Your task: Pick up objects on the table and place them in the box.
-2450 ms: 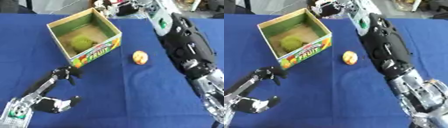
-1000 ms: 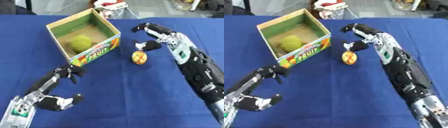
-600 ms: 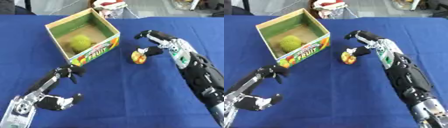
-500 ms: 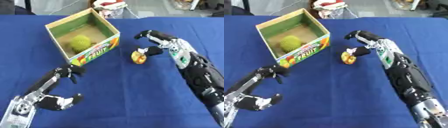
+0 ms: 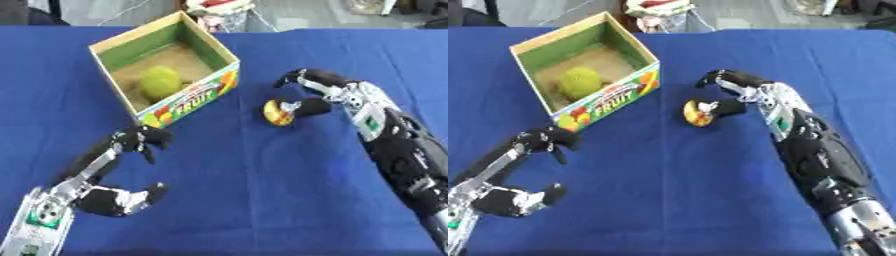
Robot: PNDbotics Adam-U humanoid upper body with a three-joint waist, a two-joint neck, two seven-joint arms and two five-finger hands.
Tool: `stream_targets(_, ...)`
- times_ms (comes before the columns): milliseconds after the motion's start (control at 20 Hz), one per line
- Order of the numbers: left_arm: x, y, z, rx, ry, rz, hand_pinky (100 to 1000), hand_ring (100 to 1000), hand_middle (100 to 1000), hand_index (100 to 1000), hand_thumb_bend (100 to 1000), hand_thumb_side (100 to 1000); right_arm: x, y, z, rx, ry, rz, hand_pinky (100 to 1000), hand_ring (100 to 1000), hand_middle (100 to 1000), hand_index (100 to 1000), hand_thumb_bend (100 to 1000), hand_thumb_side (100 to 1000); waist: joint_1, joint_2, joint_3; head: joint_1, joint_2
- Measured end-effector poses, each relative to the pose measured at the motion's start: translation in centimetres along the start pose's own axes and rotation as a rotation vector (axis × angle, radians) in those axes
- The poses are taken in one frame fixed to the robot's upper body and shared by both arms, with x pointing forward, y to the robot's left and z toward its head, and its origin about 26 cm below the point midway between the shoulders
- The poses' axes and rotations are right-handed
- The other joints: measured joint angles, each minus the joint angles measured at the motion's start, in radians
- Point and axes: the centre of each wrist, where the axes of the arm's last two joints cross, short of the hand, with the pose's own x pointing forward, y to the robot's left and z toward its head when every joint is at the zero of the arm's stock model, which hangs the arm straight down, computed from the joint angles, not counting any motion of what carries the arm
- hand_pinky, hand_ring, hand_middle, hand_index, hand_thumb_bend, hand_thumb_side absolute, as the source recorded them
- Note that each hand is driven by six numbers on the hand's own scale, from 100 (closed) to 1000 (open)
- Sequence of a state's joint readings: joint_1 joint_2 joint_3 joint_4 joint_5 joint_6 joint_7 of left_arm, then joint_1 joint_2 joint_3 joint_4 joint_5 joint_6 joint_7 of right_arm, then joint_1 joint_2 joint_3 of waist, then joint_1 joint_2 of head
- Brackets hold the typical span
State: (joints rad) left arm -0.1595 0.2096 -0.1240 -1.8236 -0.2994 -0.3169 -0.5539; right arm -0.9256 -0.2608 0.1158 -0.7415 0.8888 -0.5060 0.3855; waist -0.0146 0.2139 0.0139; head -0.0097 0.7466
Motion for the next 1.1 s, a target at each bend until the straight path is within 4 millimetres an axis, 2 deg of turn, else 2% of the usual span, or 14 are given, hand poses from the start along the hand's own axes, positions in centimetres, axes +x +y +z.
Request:
stream_targets(500,-0.1,0.0,0.1,0.001,0.006,0.002,570,750,761,879,448,603,-0.3,0.0,0.7,0.071,-0.069,0.03,998,920,814,858,100,724,-0.006,-0.001,0.0,0.005,0.001)
stream_targets(800,-0.1,0.0,0.1,0.002,0.007,0.002,570,751,761,879,447,602,-0.1,-0.7,1.2,0.118,-0.136,0.084,1000,927,826,855,100,666,-0.01,-0.001,0.0,0.009,0.001)
stream_targets(950,-0.1,0.0,0.1,0.002,0.007,0.002,570,751,761,879,447,603,0.0,-1.4,1.7,0.121,-0.153,0.116,1000,929,832,802,100,584,-0.013,-0.001,0.0,0.012,0.001)
stream_targets(1000,-0.1,0.0,0.1,0.002,0.007,0.002,570,751,761,879,447,602,0.0,-1.6,1.9,0.123,-0.155,0.124,1000,928,833,764,100,517,-0.013,-0.001,0.0,0.014,0.001)
stream_targets(1050,-0.1,0.0,0.1,0.002,0.007,0.002,570,751,761,879,446,603,0.0,-1.7,2.1,0.124,-0.156,0.131,997,926,831,715,100,405,-0.013,-0.001,0.0,0.015,0.001)
stream_targets(1100,-0.1,0.0,0.1,0.002,0.007,0.002,570,751,761,879,446,603,0.0,-1.9,2.2,0.125,-0.158,0.141,996,925,829,696,100,356,-0.014,-0.001,0.0,0.017,0.001)
